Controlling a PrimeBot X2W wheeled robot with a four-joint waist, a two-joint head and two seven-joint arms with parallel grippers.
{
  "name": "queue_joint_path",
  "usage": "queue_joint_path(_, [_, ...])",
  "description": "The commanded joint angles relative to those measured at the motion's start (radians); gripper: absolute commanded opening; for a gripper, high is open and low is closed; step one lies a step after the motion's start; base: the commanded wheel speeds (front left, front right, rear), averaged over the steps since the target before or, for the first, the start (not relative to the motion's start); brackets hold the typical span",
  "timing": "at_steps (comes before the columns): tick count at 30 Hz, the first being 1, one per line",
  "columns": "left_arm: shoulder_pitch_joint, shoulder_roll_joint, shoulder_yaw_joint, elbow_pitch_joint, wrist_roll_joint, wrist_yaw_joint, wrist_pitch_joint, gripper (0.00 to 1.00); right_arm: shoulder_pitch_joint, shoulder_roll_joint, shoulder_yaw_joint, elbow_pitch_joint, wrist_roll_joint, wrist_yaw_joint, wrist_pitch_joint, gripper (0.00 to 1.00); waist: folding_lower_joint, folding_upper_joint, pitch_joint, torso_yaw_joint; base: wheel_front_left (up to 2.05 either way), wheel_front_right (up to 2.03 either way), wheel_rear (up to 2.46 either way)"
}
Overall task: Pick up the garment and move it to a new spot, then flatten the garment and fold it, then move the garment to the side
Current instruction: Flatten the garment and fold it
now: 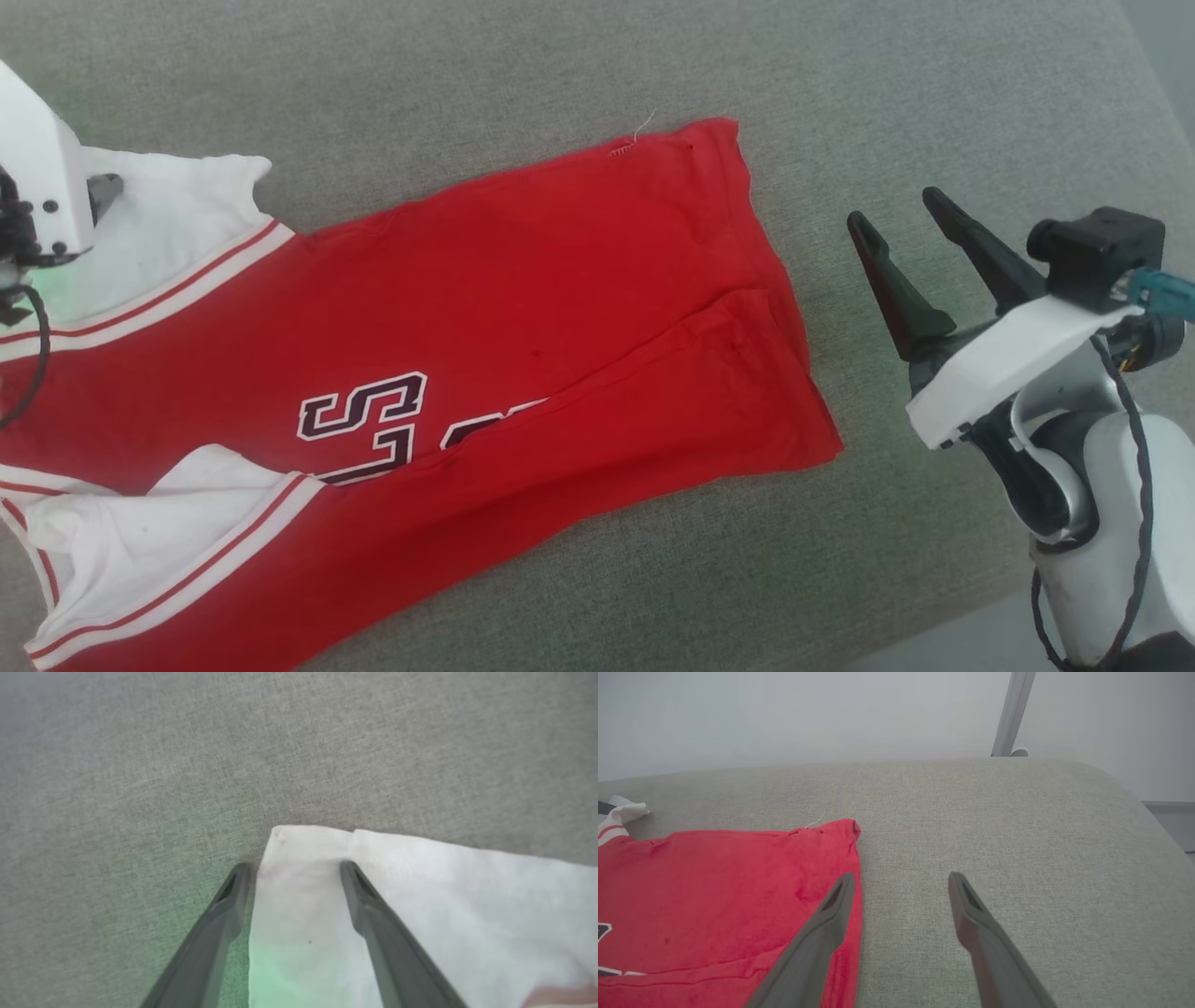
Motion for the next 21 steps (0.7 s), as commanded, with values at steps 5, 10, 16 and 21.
queue_joint_path(5, [-0.002, -0.044, -0.026, 0.067, -0.015, -0.012, 0.057, 0.0, -0.038, -0.003, 0.009, 0.015, 0.033, 0.0, 0.042, 1.0, 0.0, 0.0, 0.019, 0.018, 0.0, 0.0, 0.0])
queue_joint_path(10, [-0.049, -0.092, -0.036, 0.087, -0.002, -0.031, 0.038, 0.0, -0.135, -0.008, 0.029, 0.07, 0.09, 0.0, 0.135, 1.0, 0.0, 0.0, 0.038, 0.061, 0.0, 0.0, 0.0])
queue_joint_path(16, [-0.101, -0.134, -0.043, 0.11, 0.014, -0.043, 0.022, 0.0, -0.29, -0.055, 0.102, 0.184, 0.117, 0.0, 0.282, 1.0, 0.0, 0.0, 0.057, 0.113, 0.0, 0.0, 0.0])
queue_joint_path(21, [-0.132, -0.169, -0.047, 0.132, 0.02, -0.055, 0.005, 0.0, -0.412, -0.08, 0.162, 0.305, 0.133, 0.0, 0.406, 1.0, 0.0, 0.0, 0.072, 0.151, 0.0, 0.0, 0.0])
